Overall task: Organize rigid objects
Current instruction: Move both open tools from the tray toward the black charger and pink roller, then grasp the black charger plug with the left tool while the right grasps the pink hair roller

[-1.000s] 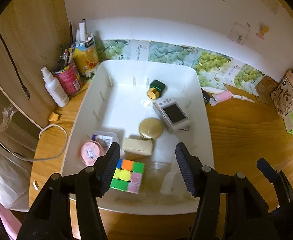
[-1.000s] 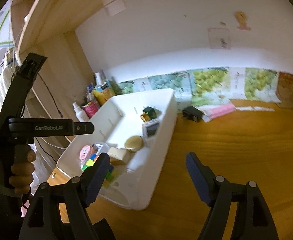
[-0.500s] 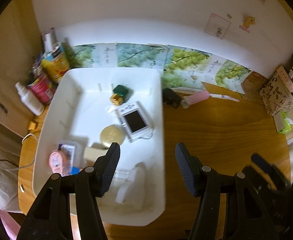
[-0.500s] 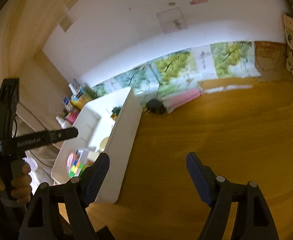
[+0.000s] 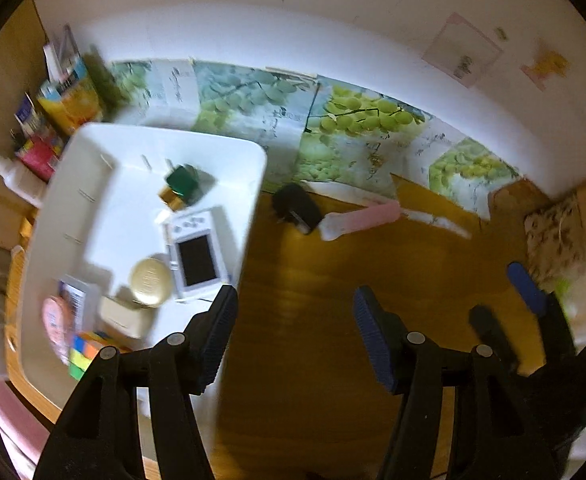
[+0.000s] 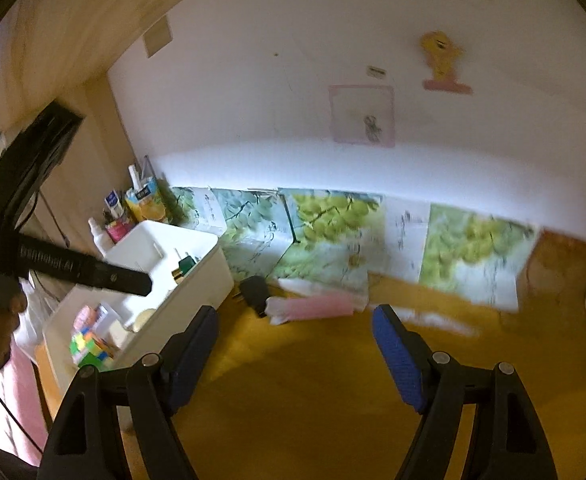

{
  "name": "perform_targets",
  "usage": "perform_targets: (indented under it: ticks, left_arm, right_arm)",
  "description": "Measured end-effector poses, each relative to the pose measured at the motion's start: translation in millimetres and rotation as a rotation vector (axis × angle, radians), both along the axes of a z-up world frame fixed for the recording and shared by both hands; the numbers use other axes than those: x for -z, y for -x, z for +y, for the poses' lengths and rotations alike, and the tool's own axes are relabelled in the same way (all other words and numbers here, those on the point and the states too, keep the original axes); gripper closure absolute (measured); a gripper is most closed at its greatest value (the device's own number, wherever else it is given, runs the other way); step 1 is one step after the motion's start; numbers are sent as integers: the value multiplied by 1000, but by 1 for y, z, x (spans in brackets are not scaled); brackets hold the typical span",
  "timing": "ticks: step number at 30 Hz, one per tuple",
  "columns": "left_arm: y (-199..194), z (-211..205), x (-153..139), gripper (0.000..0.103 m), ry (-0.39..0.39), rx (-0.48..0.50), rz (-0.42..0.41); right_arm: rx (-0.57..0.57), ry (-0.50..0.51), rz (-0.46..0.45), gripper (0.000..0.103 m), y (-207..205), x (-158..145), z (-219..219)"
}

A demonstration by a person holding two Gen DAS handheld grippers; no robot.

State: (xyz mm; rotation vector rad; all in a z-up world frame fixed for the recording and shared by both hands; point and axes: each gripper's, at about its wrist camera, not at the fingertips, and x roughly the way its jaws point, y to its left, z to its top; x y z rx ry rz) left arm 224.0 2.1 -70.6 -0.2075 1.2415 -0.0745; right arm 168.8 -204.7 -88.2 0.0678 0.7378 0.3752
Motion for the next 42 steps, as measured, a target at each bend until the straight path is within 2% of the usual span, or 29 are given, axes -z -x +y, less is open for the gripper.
perform_targets:
  ticks: [7,15,18,22,23,27,34,37,42]
  left_arm:
    - [-33,-14,19,39,99,-151,123]
    - [-63,-12,46,39,133,-319,221]
    - [-68,-10,59,39,164,-361,257]
    - [-75,-8,74,37,203,-419,298]
    - [-76,-8,78,33,218,-428,298]
    - [-85,-8,90,32,248,-461,305]
    - [-97,-12,102,28,230,-488,326]
    - [-98,-8,111,28,248,-525,347]
    - [-99,-4,121,28,222,-566,379]
  right_arm:
    - [-190,93,-63,24,-36,12,-3]
    - [-425,173,-147,24,-63,29,4]
    - [-482,204,-140,24,-70,41,10]
    - [-554,259,-89,24,-80,67,24]
    - [-565,262,-77,24,-82,72,26]
    - [-602,260,-42,24,-91,89,34]
    - [-616,273,4,24,-105,108,39]
    - [-627,298,25,24,-108,115,43]
    - [-639,314,42,24,-113,120,50]
